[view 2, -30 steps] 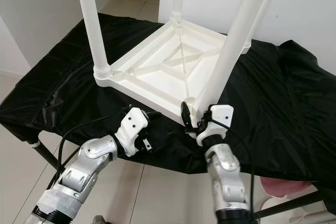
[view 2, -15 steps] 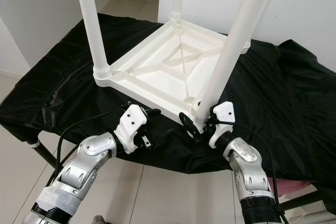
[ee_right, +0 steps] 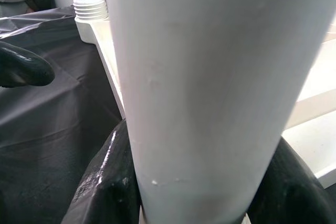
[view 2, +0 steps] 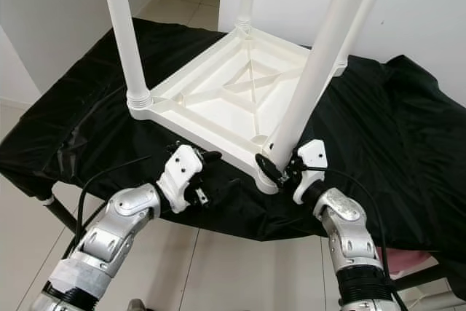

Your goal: Building children table

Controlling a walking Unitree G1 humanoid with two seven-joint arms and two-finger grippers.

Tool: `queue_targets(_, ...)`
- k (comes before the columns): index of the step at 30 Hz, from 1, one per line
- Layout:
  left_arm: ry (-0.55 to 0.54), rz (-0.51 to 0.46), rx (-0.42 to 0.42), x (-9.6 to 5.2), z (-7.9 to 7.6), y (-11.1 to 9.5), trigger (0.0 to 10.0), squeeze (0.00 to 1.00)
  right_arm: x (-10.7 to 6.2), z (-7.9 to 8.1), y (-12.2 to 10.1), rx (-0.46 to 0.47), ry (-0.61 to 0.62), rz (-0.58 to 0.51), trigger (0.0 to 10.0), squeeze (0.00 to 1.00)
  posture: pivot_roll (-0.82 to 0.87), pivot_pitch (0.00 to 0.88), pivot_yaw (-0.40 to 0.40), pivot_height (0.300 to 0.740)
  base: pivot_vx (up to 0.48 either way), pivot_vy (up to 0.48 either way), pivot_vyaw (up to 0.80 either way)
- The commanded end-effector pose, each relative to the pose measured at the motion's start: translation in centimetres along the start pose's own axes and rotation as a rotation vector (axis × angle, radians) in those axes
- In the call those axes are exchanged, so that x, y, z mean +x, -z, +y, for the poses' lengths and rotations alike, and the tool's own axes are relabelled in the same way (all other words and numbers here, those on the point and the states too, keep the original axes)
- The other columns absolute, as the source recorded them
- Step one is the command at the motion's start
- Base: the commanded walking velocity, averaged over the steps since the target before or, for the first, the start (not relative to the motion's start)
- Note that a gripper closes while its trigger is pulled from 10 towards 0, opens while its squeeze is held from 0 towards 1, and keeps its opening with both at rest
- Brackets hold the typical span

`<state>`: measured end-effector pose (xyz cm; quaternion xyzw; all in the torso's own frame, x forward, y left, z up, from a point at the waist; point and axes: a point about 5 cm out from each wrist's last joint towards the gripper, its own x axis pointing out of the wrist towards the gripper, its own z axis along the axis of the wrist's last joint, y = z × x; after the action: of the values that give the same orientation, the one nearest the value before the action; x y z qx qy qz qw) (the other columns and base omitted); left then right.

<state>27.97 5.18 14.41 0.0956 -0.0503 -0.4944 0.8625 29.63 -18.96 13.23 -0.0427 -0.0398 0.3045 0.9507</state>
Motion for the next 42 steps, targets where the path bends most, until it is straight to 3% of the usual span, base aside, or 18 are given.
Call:
queue_targets(1, -0.026, 0.005, 0.003, 0.0, 0.1, -0.1, 10.0, 0.0, -0.2, 0.1, 0.7, 0.024, -0.012, 0.033, 10.0, 0.0, 0.01, 0.089, -0.072, 0.74, 0.0, 0.0, 0.0)
queue_targets(4, -0.024, 0.006, 0.003, 0.0, 0.1, -0.1, 10.0, 0.0, -0.1, -0.5, 0.3, 0.0, 0.112, 0.009, 10.0, 0.0, 0.01, 0.09, -0.072, 0.74, 0.0, 0.0, 0.0)
queue_targets(11, -0.025, 0.006, 0.001, 0.0, 0.1, 0.0, 10.0, 0.0, 0.2, -0.5, 0.2, 0.028, 0.237, -0.013, 10.0, 0.0, 0.0, 0.091, -0.069, 0.74, 0.0, 0.0, 0.0)
queue_targets(16, -0.004, 0.002, -0.004, 0.4, -0.2, -0.1, 10.0, 0.0, 1.1, 1.2, 1.0, 0.105, 0.486, 0.013, 10.0, 0.0, -0.01, 0.091, -0.063, 0.74, 0.0, 0.0, 0.0)
queue_targets(20, -0.005, 0.003, -0.003, 0.4, -0.1, -0.1, 10.0, 0.0, 1.0, 1.9, 1.3, 0.122, 0.599, 0.024, 10.0, 0.0, 0.0, 0.09, -0.065, 0.74, 0.0, 0.0, 0.0)
queue_targets(22, -0.005, 0.003, -0.003, 0.4, -0.1, -0.1, 10.0, 0.0, 1.0, 1.9, 1.3, 0.122, 0.599, 0.024, 10.0, 0.0, 0.0, 0.09, -0.065, 0.74, 0.0, 0.0, 0.0)
queue_targets(25, -0.01, 0.006, -0.003, 0.3, -0.1, 0.0, 10.0, 0.0, 1.2, 3.8, 1.9, 0.16, 0.743, 0.043, 10.0, 0.0, 0.01, 0.084, -0.075, 0.74, 0.0, 0.0, 0.0)
queue_targets(39, -0.006, 0.008, 0.003, 0.5, -0.3, 0.1, 10.0, 0.0, 1.9, 4.5, 0.8, 0.124, 0.721, -0.012, 10.0, 0.0, 0.02, 0.073, -0.08, 0.74, 0.0, 0.0, 0.0)
queue_targets(40, -0.006, 0.009, 0.004, 0.5, -0.3, 0.1, 10.0, 0.0, 1.9, 4.6, 0.7, 0.126, 0.714, -0.017, 10.0, 1.0, 0.02, 0.073, -0.08, 0.74, 0.0, 0.0, 0.0)
queue_targets(42, -0.004, 0.01, 0.006, 0.4, -0.4, 0.1, 10.0, 0.0, 1.8, 4.8, 0.6, 0.127, 0.684, -0.036, 10.0, 1.0, 0.02, 0.07, -0.078, 0.74, 0.0, 0.0, 0.0)
